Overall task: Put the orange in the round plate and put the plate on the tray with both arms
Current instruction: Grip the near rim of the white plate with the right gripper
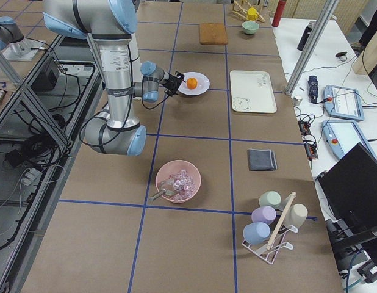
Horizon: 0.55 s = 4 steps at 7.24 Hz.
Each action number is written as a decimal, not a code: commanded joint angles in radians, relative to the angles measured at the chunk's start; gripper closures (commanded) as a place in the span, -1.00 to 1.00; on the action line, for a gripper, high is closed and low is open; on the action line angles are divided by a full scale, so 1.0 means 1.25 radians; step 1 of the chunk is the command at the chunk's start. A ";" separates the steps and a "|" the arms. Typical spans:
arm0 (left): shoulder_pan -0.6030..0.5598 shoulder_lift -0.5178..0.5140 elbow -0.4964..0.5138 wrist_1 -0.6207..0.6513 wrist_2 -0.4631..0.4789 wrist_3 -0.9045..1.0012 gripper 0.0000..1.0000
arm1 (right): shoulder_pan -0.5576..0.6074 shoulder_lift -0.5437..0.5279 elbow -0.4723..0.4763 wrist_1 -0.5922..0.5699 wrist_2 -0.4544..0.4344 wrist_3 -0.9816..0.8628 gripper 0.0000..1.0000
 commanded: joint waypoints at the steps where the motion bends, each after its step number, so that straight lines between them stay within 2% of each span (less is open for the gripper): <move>1: -0.006 0.001 0.005 0.001 -0.004 0.006 -0.97 | -0.004 0.039 -0.050 0.001 -0.015 0.002 -0.36; 3: -0.004 0.001 0.005 0.000 -0.005 0.005 -0.97 | -0.005 0.039 -0.057 0.004 -0.015 0.002 -0.35; 4: -0.004 0.001 0.005 0.000 -0.005 0.005 -0.97 | -0.004 0.041 -0.061 0.004 -0.015 0.004 -0.25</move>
